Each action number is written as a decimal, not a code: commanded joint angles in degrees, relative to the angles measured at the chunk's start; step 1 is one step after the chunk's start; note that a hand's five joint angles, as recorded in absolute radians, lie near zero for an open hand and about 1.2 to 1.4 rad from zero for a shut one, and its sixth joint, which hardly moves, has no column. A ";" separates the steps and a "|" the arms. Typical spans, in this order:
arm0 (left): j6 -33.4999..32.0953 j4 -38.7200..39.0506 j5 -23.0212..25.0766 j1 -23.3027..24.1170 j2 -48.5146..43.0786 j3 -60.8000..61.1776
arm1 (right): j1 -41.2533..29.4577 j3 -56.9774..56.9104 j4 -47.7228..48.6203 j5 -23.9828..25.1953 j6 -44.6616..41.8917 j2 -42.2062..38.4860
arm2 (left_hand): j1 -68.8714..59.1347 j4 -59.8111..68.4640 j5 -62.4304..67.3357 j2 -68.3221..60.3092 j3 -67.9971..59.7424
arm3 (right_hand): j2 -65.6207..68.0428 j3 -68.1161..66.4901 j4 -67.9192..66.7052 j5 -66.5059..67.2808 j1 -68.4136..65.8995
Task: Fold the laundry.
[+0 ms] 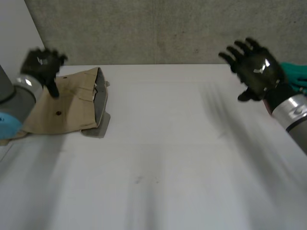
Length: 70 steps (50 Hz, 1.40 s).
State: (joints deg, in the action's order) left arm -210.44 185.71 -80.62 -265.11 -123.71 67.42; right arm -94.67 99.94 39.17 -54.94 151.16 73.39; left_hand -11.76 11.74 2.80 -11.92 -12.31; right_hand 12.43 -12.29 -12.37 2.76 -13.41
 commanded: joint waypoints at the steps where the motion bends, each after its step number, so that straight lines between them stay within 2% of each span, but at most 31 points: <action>1: -2.35 0.27 8.37 -4.28 -11.54 -1.41 | 0.98 2.72 -3.13 -1.66 -4.99 -0.79 | -2.81 2.84 1.77 -2.65 -2.26 | -2.43 2.29 2.37 -2.76 3.41; 3: -2.35 0.35 8.28 -4.37 -13.39 -2.81 | 1.07 3.15 -4.27 -2.10 -6.22 -0.79 | -11.18 11.21 10.14 -11.02 -10.63 | -2.43 2.29 2.37 -2.76 3.41; 4: -2.35 0.35 8.20 -4.19 -14.53 -4.13 | 1.07 3.33 -4.71 -2.10 -6.49 -0.79 | -28.56 28.58 27.52 -28.40 -28.01 | -2.43 2.29 2.37 -2.76 3.41; 7: -2.08 0.53 7.94 -3.93 -14.72 -5.19 | 1.07 3.77 -6.12 -2.36 -6.84 -0.79 | -67.47 67.49 66.43 -67.31 -66.92 | -2.43 2.29 2.37 -2.76 3.41; 11: -1.47 3.16 5.39 -1.74 -14.10 -5.37 | 2.37 4.30 -7.00 -2.71 -6.75 -0.79 | -68.24 68.26 67.20 -68.08 -67.69 | -2.43 2.29 2.37 -2.76 3.41; 15: 0.63 8.95 1.88 3.70 -7.01 -3.45 | 4.75 4.74 -7.26 -2.89 -6.75 0.09 | -68.24 68.26 67.20 -68.08 -67.69 | -2.43 2.29 2.37 -2.76 3.41; 17: 2.65 10.11 1.61 5.29 -3.83 -2.12 | 5.19 4.74 -7.35 -2.89 -6.75 0.61 | -68.24 68.26 67.20 -68.08 -67.69 | -2.43 2.29 2.37 -2.76 3.41; 22: 12.57 11.34 1.87 13.54 3.73 -0.98 | 7.21 4.30 -8.40 -4.47 -6.40 4.47 | -68.24 68.26 67.20 -68.08 -67.69 | -2.43 2.29 2.37 -2.76 3.41; 23: 15.99 11.43 2.13 16.78 6.09 -0.98 | 7.57 4.13 -8.75 -4.82 -6.31 4.92 | -68.24 68.26 67.20 -68.08 -67.69 | -2.43 2.29 2.37 -2.76 3.41; 26: 20.31 11.69 2.48 21.46 8.31 -1.15 | 8.01 3.60 -9.98 -6.57 -5.88 6.67 | -68.24 68.26 67.20 -68.08 -67.69 | -2.43 2.29 2.37 -2.76 3.41; 29: 22.44 12.48 3.53 27.17 6.04 -1.94 | 8.10 3.60 -10.86 -7.37 -5.44 7.65 | -68.24 68.26 67.20 -68.08 -67.69 | -2.43 2.29 2.37 -2.76 3.41; 30: 22.18 12.48 4.50 30.32 2.37 -3.16 | 8.01 3.60 -11.39 -7.81 -5.00 7.82 | -68.24 68.26 67.20 -68.08 -67.69 | -2.43 2.29 2.37 -2.76 3.41; 35: 21.65 12.13 6.26 34.30 -8.28 -5.28 | 8.01 3.86 -13.32 -8.08 -3.68 7.74 | -68.24 68.26 67.20 -68.08 -67.69 | -2.43 2.29 2.37 -2.76 3.41; 36: 21.65 12.05 6.26 34.48 -9.61 -5.46 | 8.01 3.86 -13.76 -8.08 -3.42 7.74 | -59.94 59.96 58.89 -59.78 -59.39 | -2.43 2.29 2.37 -2.76 3.41; 37: 21.56 12.04 6.26 34.65 -10.75 -5.46 | 8.01 3.95 -14.46 -8.08 -2.89 7.65 | -40.04 40.06 38.99 -39.88 -39.49 | -2.43 2.29 2.37 -2.76 3.41; 38: 20.86 12.04 6.00 34.83 -11.98 -5.37 | 8.01 4.04 -14.82 -7.99 -2.71 7.65 | -1.20 1.22 0.16 -1.04 -0.65 | -2.43 2.29 2.37 -2.76 3.41; 39: 20.33 12.13 5.74 35.01 -12.17 -5.20 | 8.01 4.12 -15.17 -7.99 -2.54 7.65 | 1.76 -1.74 -2.80 1.92 2.31 | -2.43 2.29 2.37 -2.76 3.41; 40: 19.81 12.13 5.56 35.27 -12.08 -4.93 | 8.01 4.12 -15.52 -7.99 -2.36 7.56 | -0.93 0.95 -0.11 -0.77 -0.38 | -2.43 2.29 2.37 -2.76 3.41; 44: 18.75 12.05 3.90 36.06 -7.70 -2.48 | 8.18 4.04 -17.02 -7.29 -0.69 7.65 | 1.76 -1.74 -2.80 1.92 2.31 | -2.43 2.29 2.37 -2.76 3.41; 48: 18.83 12.04 -0.23 35.71 2.93 3.67 | 8.01 3.68 -17.81 -7.02 -0.07 7.83 | 1.76 -1.74 -2.80 1.92 2.31 | -2.43 2.29 2.37 -2.76 3.41; 51: 18.66 11.69 -4.97 35.89 10.58 9.03 | 7.84 3.60 -19.56 -6.32 -0.42 8.00 | 0.71 -0.69 -1.75 0.87 1.26 | -2.43 2.29 2.37 -2.76 3.41; 57: 18.31 3.98 -16.48 36.33 21.13 20.70 | 7.22 2.80 -33.79 -2.46 -1.30 7.91 | -3.00 3.02 1.95 -2.84 -2.45 | -2.43 2.29 2.37 -2.76 3.41; 62: 18.74 -2.36 -20.98 37.64 21.06 28.02 | 5.29 4.47 -43.38 2.20 -4.81 6.34 | -2.16 2.18 1.12 -2.00 -1.61 | -1.34 1.20 1.28 -1.67 2.32; 65: 19.01 -3.69 -21.34 39.13 17.47 30.92 | 0.82 5.09 -43.21 4.05 -9.46 2.30 | -1.15 1.17 0.11 -0.99 -0.60 | -1.17 1.03 1.11 -1.50 2.15; 70: 18.57 -1.76 -21.33 38.26 11.22 30.75 | -3.32 4.74 -38.39 3.26 -14.40 -3.42 | -0.13 0.16 -0.91 0.03 0.42 | 1.01 -1.15 -1.06 0.68 -0.02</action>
State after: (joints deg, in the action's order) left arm -191.63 182.79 -102.17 -226.67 -104.96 97.42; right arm -93.00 104.71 -3.72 -51.64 142.51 76.23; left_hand -10.69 11.59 2.66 -11.85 -12.27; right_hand 12.43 -12.29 -12.37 2.76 -13.42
